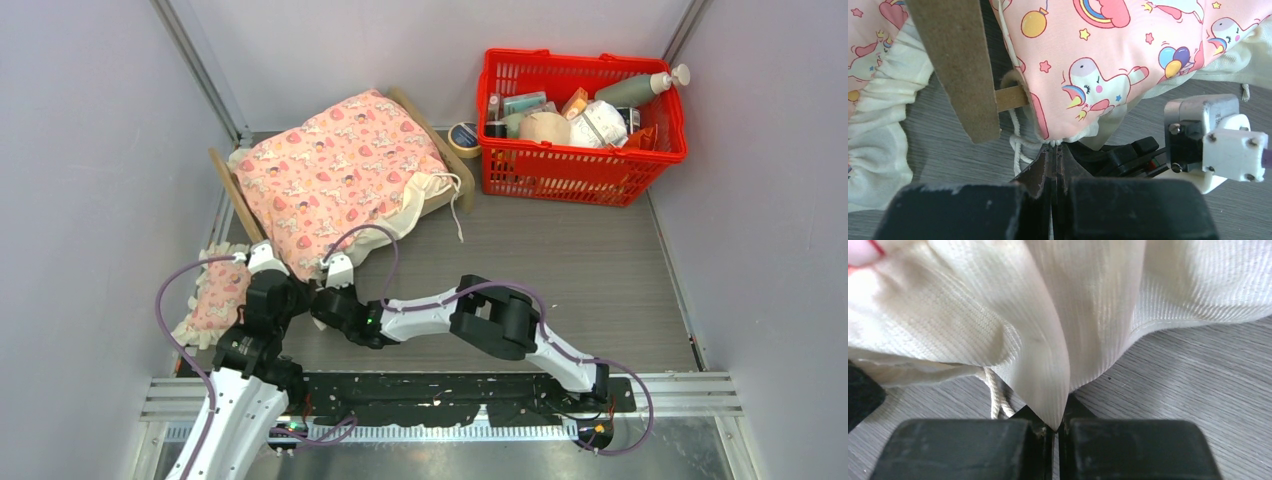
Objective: Set up the pet bed
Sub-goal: Tie the ropes to the bed frame.
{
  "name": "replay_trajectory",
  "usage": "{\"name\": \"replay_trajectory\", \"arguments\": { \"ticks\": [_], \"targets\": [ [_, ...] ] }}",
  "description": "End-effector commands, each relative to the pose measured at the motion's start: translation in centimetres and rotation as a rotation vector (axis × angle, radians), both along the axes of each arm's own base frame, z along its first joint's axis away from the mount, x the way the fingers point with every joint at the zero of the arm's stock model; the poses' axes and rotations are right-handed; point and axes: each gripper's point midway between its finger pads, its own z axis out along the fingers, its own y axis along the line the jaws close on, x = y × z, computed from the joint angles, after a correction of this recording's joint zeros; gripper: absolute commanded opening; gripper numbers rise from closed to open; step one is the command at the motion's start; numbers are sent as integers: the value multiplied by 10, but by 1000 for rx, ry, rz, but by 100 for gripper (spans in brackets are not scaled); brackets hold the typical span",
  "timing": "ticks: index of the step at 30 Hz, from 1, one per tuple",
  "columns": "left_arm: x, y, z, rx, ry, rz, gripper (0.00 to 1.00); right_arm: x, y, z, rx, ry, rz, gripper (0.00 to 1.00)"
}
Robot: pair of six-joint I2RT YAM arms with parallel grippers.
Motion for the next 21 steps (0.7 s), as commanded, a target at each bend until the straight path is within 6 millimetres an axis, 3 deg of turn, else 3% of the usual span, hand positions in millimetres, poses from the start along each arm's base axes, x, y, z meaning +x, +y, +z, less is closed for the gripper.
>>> {"name": "replay_trajectory", "arguments": {
  "ticks": [1, 2, 3, 4, 5, 6, 7, 12, 21],
  "targets": [
    [2, 0, 4, -28, -21, 24, 0, -5, -7, -1, 40, -52, 44, 5],
    [1, 1, 5, -24, -22, 28, 0, -6, -18, 2, 53, -67, 70, 5],
    [0, 2, 6, -18, -21, 30, 0, -3, -11, 25, 131, -127, 97, 5],
    [-1, 3, 8, -15, -24, 30, 0, -7, -19, 33, 160, -140, 137, 5],
    [-2, 3, 10, -15, -27, 29, 0, -6, -13, 58, 240, -199, 168, 5],
    [-3, 3, 12, -15, -34, 28, 0, -11, -17, 65, 255, -218, 215, 5],
    [-3, 3, 15, -18, -40, 27, 0, -13, -13, 84, 319, -247, 236, 5],
    [-4, -2, 24, -48, -66, 7, 0, -34, 1, 100, 426, -271, 370, 5],
    [-8, 0, 22, -33, -42, 8, 0, -47, 15, 121, 504, -318, 482, 5]
  ]
}}
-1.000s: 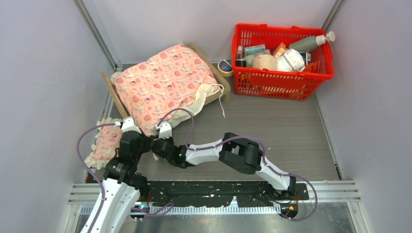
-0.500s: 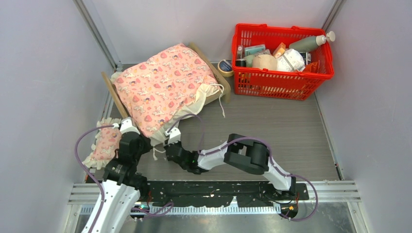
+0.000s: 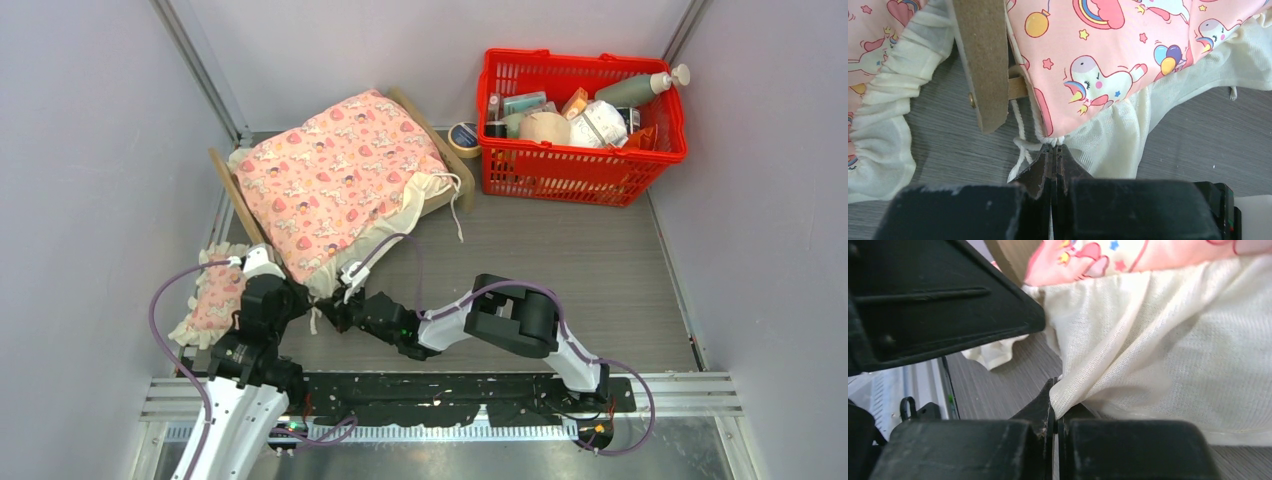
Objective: Set up the pet bed
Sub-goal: Tie the ropes to the bed frame.
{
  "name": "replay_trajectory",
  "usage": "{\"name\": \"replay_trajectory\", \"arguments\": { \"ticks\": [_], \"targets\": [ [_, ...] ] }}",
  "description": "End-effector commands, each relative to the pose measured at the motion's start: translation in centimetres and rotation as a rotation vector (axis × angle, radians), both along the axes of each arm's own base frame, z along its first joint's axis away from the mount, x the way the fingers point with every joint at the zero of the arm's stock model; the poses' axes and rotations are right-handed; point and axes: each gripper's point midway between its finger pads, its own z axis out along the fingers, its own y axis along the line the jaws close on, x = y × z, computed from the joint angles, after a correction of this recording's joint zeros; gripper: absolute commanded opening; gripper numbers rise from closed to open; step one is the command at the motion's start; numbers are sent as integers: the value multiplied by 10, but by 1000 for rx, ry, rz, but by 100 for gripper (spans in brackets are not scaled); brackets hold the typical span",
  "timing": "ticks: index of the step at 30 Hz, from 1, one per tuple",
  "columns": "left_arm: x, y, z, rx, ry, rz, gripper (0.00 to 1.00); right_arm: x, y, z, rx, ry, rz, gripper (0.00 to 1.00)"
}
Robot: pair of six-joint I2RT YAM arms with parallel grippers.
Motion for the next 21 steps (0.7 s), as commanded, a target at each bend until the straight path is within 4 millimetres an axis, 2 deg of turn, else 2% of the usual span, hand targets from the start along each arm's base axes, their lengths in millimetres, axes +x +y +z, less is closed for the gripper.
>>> {"name": "replay_trajectory", "arguments": {
  "ticks": [1, 4, 7, 10, 12, 18, 21],
  "targets": [
    [0, 0, 12, -6, -20, 6, 0, -7, 15, 58, 145, -95, 80, 5],
    [-1, 1, 12, -4, -10, 9, 0, -4, 21, 63, 160, -118, 112, 5],
    [-2, 1, 15, -10, -15, 11, 0, 2, 25, 58, 159, -130, 145, 5],
    [-1, 4, 17, -11, -19, 33, 0, -1, 26, 55, 162, -132, 184, 5],
    [0, 5, 18, -13, -21, 43, 0, -10, 26, 57, 174, -130, 219, 5],
    [3, 5, 21, -6, -10, 48, 0, -56, 34, 49, 172, -151, 330, 5],
    [3, 8, 22, 11, -6, 59, 0, -62, 33, 41, 163, -144, 326, 5]
  ]
}}
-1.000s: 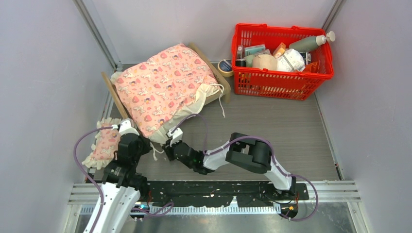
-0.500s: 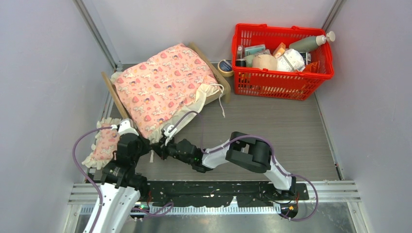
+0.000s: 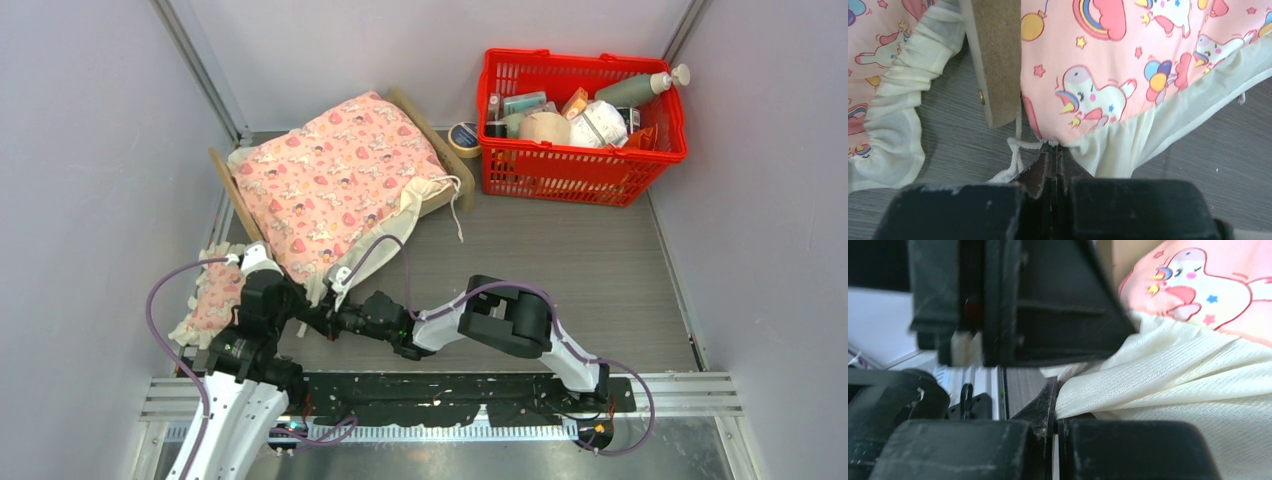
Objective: Set up the pet bed
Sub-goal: Tie the ropes to the bed frame.
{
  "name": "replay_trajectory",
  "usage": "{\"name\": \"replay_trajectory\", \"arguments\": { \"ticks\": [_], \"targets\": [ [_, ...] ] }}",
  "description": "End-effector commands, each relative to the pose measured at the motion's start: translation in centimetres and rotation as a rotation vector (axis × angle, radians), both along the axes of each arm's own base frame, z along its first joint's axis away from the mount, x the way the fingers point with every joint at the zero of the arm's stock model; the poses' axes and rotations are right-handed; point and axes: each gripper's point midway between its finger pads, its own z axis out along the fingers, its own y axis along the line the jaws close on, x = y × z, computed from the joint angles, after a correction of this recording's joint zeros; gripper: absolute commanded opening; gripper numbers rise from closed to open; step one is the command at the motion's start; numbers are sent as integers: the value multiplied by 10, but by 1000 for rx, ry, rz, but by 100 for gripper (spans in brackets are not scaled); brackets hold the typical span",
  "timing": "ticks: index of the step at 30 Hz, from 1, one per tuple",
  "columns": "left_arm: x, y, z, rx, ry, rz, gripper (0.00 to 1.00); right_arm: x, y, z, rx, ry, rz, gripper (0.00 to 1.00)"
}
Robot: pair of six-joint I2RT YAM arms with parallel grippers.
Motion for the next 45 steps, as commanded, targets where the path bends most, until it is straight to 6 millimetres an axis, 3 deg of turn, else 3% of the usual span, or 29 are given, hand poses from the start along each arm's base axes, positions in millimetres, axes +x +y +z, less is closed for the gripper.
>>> {"name": "replay_trajectory", "arguments": {
  "ticks": [1, 10, 20, 25, 30, 33, 45],
  "targets": [
    [5, 5, 19, 9, -43, 29, 0, -29, 4, 8, 53, -40, 67, 5],
    [3, 3, 20, 7, -32, 14, 0, 19, -22, -12, 1, 25, -143, 5],
    [-2, 0, 14, 4, 0, -9, 0, 52, -32, 6, 47, 5, -142, 5],
    [-1, 0, 19, 20, 16, -20, 0, 32, -27, -4, 21, 27, -55, 5],
    [0, 1, 15, 18, 18, -3, 0, 29, -32, -24, -3, 161, -141, 5],
    [4, -5, 15, -13, 5, -18, 0, 16, -27, -32, -29, 182, -146, 5],
    [10, -16, 1, -50, 8, -48, 0, 5, -17, -13, 37, 40, -118, 5]
  ]
}}
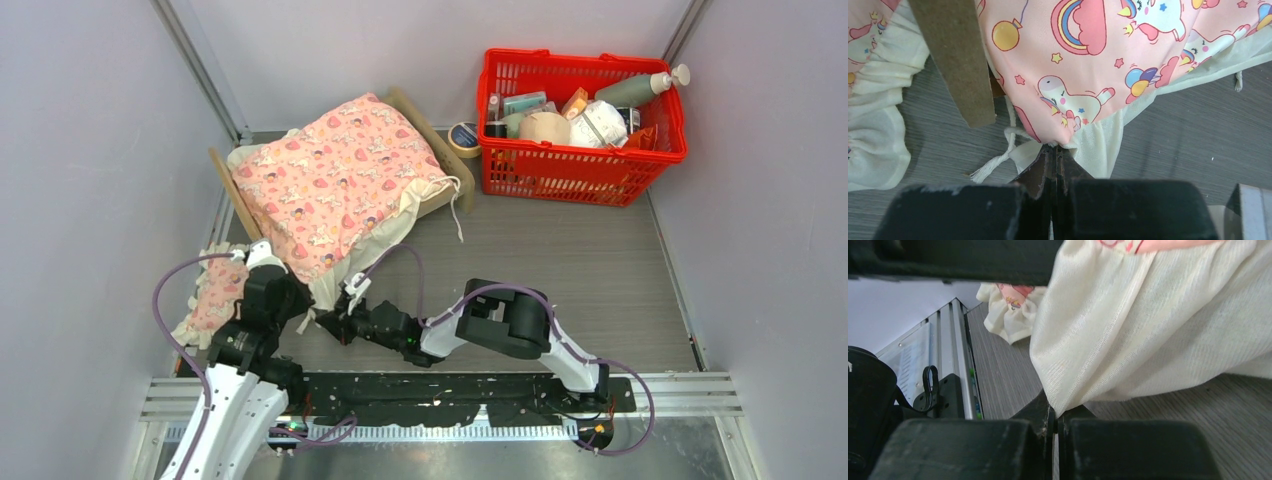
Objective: Set up the pet bed
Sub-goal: Tie the ropes to the bed frame.
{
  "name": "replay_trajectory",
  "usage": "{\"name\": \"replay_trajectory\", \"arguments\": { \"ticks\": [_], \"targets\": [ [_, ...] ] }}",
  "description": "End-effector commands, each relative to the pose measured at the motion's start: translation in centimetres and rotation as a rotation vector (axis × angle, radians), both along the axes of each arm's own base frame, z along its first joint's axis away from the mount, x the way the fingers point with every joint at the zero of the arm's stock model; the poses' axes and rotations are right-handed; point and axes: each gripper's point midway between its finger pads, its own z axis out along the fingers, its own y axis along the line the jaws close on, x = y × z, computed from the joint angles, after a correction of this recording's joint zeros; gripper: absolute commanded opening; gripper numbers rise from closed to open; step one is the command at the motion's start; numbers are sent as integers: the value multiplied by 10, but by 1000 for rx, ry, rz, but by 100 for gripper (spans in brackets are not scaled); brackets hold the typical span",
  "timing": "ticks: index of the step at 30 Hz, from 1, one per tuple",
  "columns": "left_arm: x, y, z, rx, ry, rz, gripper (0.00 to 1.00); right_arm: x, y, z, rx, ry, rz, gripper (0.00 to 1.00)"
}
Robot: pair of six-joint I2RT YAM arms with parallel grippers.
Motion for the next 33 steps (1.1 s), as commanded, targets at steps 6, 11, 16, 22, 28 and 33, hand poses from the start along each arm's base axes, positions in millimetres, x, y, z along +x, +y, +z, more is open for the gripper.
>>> {"name": "replay_trajectory", "arguments": {
  "ticks": [6, 11, 16, 22, 28, 33],
  "targets": [
    [9, -1, -3, 3, -7, 8, 0, -2, 9, 52, 172, -166, 24, 5],
    [9, 8, -9, 44, 25, 43, 0, -7, 8, 55, 202, -180, 42, 5],
    [8, 12, -4, 64, 26, 53, 0, -7, 5, 49, 202, -172, 41, 5],
    [4, 6, 23, 50, -16, 3, 30, -4, 5, 45, 188, -162, 25, 5],
    [-3, -11, 34, -39, -48, -67, 42, -4, 4, 45, 185, -158, 22, 5],
    [-11, -14, 36, -62, -47, -79, 43, -4, 6, 44, 178, -155, 25, 5]
  ]
}}
